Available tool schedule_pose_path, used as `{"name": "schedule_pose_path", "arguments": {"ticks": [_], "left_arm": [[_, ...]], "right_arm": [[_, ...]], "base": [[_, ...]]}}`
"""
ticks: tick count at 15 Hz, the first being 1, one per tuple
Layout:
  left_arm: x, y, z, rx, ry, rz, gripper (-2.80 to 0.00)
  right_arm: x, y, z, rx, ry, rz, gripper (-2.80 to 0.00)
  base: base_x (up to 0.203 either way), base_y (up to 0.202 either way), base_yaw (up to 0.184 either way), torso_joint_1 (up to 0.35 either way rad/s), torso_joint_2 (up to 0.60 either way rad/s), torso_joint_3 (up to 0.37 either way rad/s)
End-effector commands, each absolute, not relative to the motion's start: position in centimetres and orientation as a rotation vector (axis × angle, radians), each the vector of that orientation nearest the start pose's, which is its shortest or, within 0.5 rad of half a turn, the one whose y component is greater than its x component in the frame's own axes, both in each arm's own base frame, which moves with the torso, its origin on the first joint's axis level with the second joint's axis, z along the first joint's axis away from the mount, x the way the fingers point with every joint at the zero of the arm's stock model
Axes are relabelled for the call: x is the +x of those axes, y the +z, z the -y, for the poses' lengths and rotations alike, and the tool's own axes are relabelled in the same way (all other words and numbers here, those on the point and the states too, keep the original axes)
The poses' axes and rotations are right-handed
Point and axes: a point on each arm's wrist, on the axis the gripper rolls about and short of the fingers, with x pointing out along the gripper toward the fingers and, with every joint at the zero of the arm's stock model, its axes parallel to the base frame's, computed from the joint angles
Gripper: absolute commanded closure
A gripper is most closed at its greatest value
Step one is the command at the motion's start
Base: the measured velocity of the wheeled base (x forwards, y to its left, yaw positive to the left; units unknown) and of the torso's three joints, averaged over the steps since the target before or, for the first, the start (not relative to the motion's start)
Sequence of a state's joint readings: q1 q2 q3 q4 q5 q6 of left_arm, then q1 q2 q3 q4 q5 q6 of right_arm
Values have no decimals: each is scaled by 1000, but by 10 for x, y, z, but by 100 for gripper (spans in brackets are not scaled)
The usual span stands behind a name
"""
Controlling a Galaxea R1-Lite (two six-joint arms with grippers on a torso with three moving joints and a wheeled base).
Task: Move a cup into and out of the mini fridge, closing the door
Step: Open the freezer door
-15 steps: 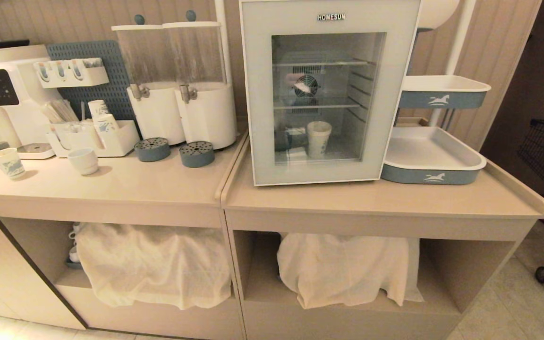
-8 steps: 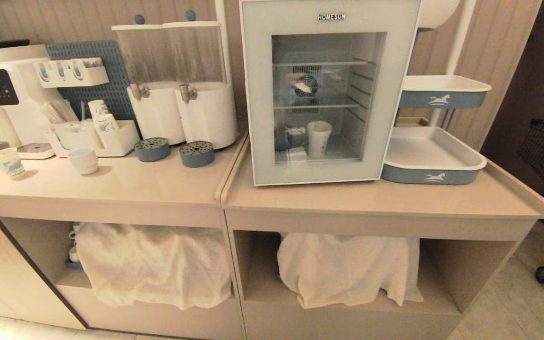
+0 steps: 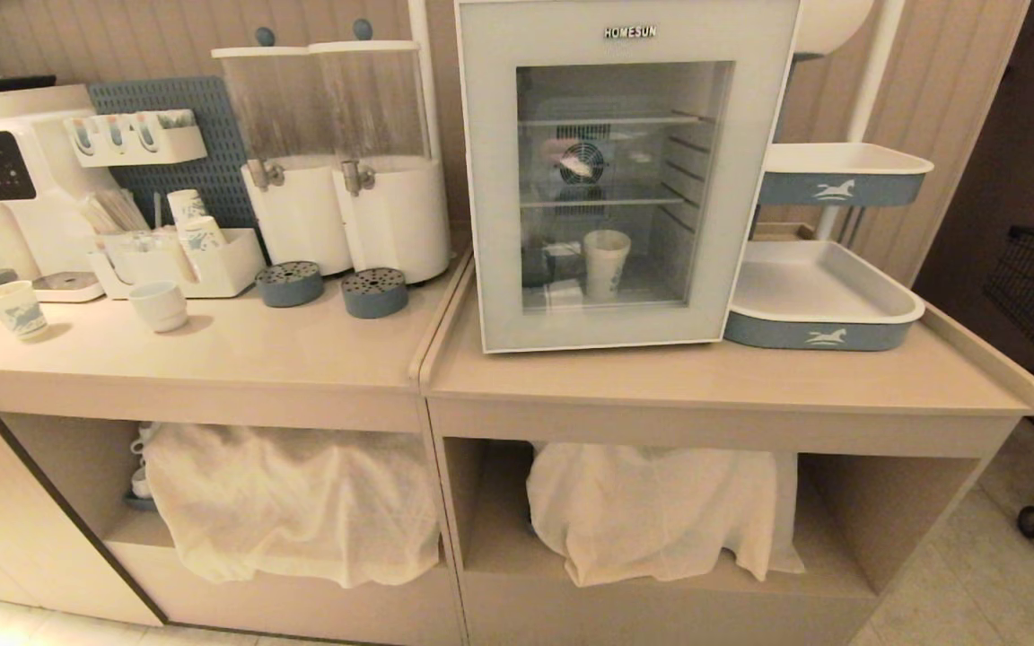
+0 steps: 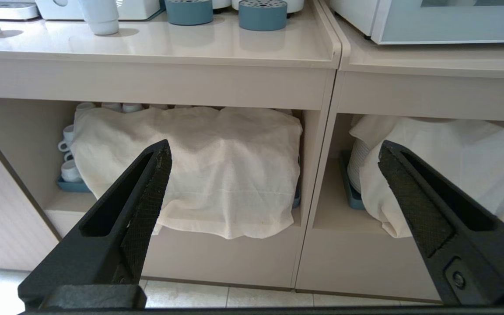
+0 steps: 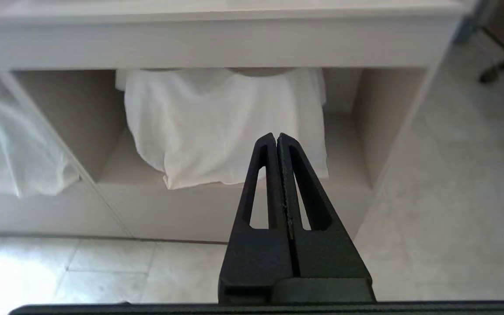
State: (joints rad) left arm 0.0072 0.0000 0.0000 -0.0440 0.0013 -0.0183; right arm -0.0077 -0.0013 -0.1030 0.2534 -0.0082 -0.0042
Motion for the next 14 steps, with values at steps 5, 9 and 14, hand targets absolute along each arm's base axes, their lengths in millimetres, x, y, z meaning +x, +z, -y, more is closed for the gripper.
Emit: {"name": "schedule_pose_path", "arguments": {"ticks": [5, 9, 14], "left_arm": [[-21, 75, 0, -15, 9, 25, -280], [-21, 75, 0, -18, 9, 26, -280], [-21, 75, 0, -17, 9, 26, -280]], "right_arm": [[-33, 77, 0, 6, -25, -158, 0], [-33, 77, 0, 6, -25, -156, 0], [-33, 77, 0, 5, -25, -155, 0]], "base": [[0, 0, 0, 0, 0, 0], [0, 0, 0, 0, 0, 0], [0, 0, 0, 0, 0, 0]]}}
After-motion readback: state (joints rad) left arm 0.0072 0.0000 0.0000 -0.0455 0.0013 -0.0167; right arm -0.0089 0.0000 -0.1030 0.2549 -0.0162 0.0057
